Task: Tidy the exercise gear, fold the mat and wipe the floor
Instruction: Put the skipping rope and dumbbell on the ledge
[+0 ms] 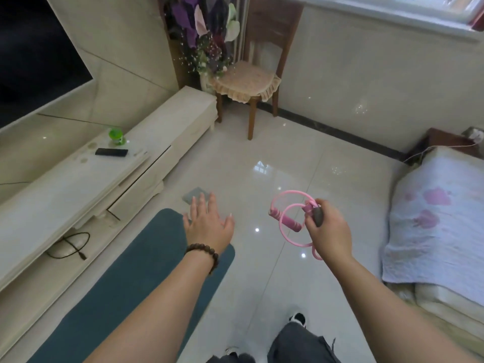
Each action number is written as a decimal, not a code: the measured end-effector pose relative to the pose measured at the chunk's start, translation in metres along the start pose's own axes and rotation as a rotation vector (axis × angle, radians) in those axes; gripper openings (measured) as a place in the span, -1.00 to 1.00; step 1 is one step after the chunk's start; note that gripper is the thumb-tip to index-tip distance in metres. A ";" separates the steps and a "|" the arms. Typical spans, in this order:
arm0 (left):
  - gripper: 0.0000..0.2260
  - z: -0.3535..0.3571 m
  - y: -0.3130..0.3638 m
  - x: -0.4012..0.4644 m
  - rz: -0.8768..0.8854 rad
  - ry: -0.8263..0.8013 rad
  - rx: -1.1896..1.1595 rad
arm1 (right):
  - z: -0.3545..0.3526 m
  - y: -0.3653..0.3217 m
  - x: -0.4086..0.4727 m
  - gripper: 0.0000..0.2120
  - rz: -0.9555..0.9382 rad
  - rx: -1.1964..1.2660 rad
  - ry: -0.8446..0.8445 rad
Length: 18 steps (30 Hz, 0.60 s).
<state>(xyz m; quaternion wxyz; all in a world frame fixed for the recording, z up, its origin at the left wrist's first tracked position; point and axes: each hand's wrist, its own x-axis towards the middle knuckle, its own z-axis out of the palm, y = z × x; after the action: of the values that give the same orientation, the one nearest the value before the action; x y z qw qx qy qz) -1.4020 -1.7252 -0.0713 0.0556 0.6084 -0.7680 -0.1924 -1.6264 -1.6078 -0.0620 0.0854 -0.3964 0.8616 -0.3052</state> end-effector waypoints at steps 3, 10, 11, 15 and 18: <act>-0.35 0.007 0.021 0.047 -0.046 0.020 -0.014 | 0.018 0.004 0.065 -0.82 -0.055 -0.009 -0.035; -0.36 0.035 0.083 0.170 -0.288 0.109 -0.050 | 0.056 0.008 0.252 -0.76 -0.277 -0.035 -0.211; -0.37 0.037 0.092 0.187 -0.329 0.125 -0.051 | 0.060 0.007 0.280 -0.77 -0.307 -0.035 -0.247; -0.39 0.038 0.122 0.239 -0.495 0.186 -0.069 | 0.074 -0.002 0.376 -0.82 -0.380 -0.016 -0.368; -0.39 0.039 0.135 0.264 -0.595 0.213 -0.075 | 0.092 -0.013 0.428 -0.81 -0.429 -0.001 -0.465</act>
<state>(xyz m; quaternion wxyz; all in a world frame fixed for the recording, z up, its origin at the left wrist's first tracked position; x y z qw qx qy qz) -1.6042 -1.9435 -0.0977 0.0995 0.8205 -0.5387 -0.1635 -1.8699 -1.9712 -0.0877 0.2136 -0.6283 0.7158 -0.2171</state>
